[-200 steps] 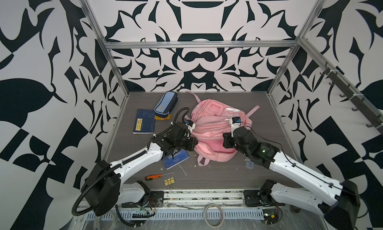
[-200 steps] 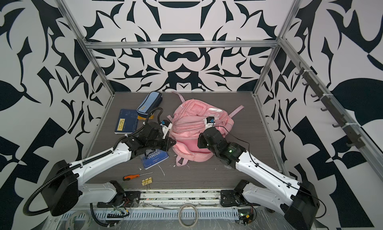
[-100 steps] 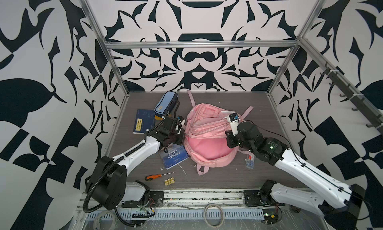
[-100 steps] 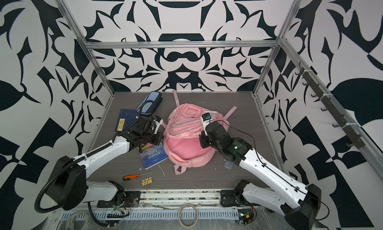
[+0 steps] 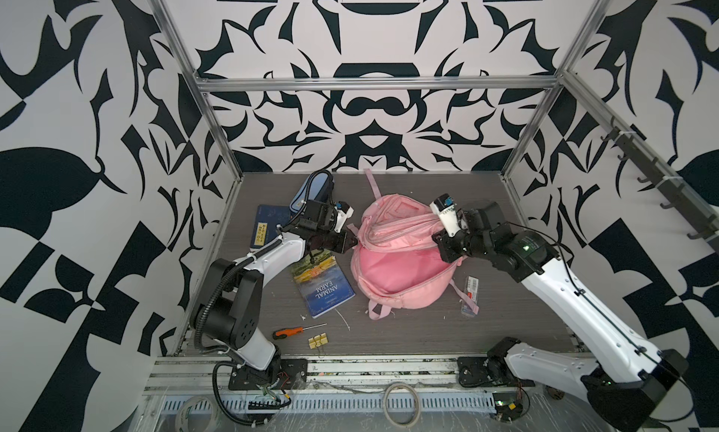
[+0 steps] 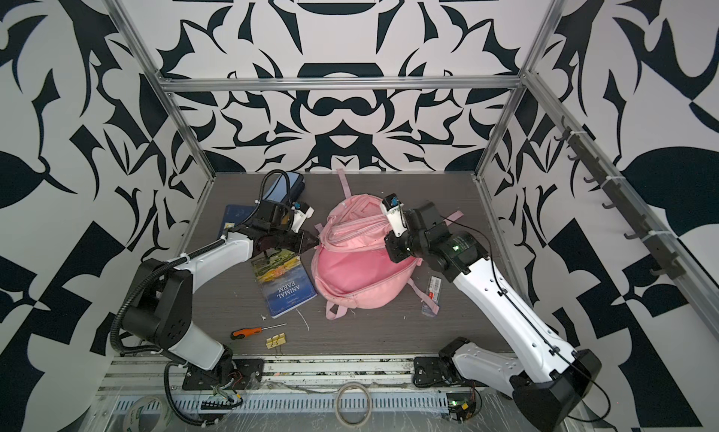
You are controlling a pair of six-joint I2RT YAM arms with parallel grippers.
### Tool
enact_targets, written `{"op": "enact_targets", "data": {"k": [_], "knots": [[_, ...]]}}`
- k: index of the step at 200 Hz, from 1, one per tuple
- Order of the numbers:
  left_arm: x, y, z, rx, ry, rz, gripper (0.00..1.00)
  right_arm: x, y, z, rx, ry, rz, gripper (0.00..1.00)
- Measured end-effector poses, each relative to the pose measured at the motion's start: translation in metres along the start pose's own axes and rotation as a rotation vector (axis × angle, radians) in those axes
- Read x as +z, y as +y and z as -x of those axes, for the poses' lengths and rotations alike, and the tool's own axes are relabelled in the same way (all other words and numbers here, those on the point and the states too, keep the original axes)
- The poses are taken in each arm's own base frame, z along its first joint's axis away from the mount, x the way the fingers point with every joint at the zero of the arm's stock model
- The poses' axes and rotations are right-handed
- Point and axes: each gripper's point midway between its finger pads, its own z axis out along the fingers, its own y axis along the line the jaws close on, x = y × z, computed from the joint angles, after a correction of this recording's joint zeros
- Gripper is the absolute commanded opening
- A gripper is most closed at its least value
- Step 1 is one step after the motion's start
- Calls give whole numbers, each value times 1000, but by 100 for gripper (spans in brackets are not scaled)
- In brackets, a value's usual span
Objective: Pack the student bag
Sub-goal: 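Pull the zipper pulls apart with both grippers to spread the backpack open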
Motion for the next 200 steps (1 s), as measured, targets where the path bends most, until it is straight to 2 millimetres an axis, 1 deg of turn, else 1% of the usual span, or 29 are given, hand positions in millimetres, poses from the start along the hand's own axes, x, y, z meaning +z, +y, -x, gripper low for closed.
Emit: {"op": "enact_targets", "data": {"k": [15, 32, 53, 72, 86, 102, 121, 139, 158, 183, 200], "knots": [[-5, -6, 1, 31, -1, -6, 0, -4, -7, 8, -2, -1, -17, 0], [-12, -8, -5, 67, 9, 19, 0, -4, -7, 13, -27, 2, -8, 0], [-19, -7, -13, 133, 30, 74, 0, -4, -3, 8, -70, 34, 19, 0], [-20, -4, -18, 216, 65, 122, 0, -4, 1, 4, -116, 65, 51, 0], [-19, -4, -21, 274, 89, 147, 0, -6, 0, 3, -131, 73, 72, 0], [-18, -4, -16, 330, 101, 166, 0, -11, -5, 6, -131, 65, 94, 0], [-12, -1, -4, 374, 95, 182, 0, -17, -10, 14, -126, 39, 121, 0], [-3, 3, 3, 393, 102, 188, 0, -19, -5, 18, -127, 33, 182, 0], [3, 6, 9, 404, 115, 185, 0, -14, 0, 24, -144, 54, 239, 0], [2, -5, 14, 430, 129, 159, 0, -7, -3, 29, -168, 68, 259, 0], [2, -21, 5, 448, 151, 132, 0, -9, -6, 30, -190, 69, 257, 0]]}}
